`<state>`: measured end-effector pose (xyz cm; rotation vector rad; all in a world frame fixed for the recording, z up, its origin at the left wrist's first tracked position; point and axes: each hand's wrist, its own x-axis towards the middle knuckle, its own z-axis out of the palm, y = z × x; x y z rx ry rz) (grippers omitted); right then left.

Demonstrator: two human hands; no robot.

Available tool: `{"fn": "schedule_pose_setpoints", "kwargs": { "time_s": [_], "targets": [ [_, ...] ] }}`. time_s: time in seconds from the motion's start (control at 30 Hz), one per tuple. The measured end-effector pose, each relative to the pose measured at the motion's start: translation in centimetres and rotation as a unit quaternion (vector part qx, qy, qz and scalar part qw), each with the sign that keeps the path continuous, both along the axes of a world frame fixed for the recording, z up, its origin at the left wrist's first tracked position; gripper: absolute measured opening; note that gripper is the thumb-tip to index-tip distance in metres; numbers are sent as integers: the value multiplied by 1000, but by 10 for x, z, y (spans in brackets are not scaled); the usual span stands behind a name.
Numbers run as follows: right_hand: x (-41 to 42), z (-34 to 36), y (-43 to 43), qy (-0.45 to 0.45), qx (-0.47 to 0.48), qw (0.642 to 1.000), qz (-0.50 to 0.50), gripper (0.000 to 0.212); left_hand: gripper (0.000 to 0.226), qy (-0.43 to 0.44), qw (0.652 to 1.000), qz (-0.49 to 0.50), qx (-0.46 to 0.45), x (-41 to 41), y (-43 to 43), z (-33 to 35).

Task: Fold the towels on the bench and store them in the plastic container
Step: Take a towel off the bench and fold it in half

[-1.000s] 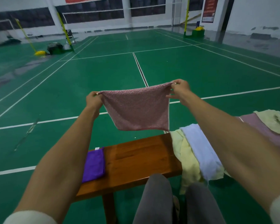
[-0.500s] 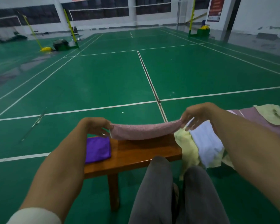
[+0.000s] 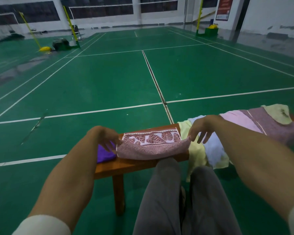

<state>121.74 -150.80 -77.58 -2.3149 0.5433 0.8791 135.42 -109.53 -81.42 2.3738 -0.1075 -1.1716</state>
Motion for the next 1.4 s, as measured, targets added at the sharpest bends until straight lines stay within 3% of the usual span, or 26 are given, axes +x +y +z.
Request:
{"fn": "schedule_pose_setpoints", "kwargs": {
  "time_s": [0.1,0.2,0.6,0.9,1.1,1.2,1.3,1.4],
  "targets": [
    [9,-8,-3,-119,1,992,-41,15,13,-133,991,25,-17,7,-8,-3],
    [21,-16,-4,-198,-15,977,-73,10,6,-210,976,62,-9,16,-15,-10],
    [84,-83,-9,-221,-165,957,-92,12,19,-347,928,130,34,63,-39,-64],
    [125,-128,-3,-222,-214,944,-113,12,22,-313,934,143,95,85,-58,-97],
    [142,-145,36,-235,-212,947,-50,12,50,-244,952,156,95,96,-56,-130],
    [149,-152,80,-248,-160,955,10,11,59,-191,961,180,85,100,-57,-139],
    [150,-149,139,-270,-68,958,66,16,78,-83,974,206,44,99,-62,-136],
    [146,-152,197,-265,20,959,103,13,66,-45,975,219,-7,97,-65,-138]
  ]
}}
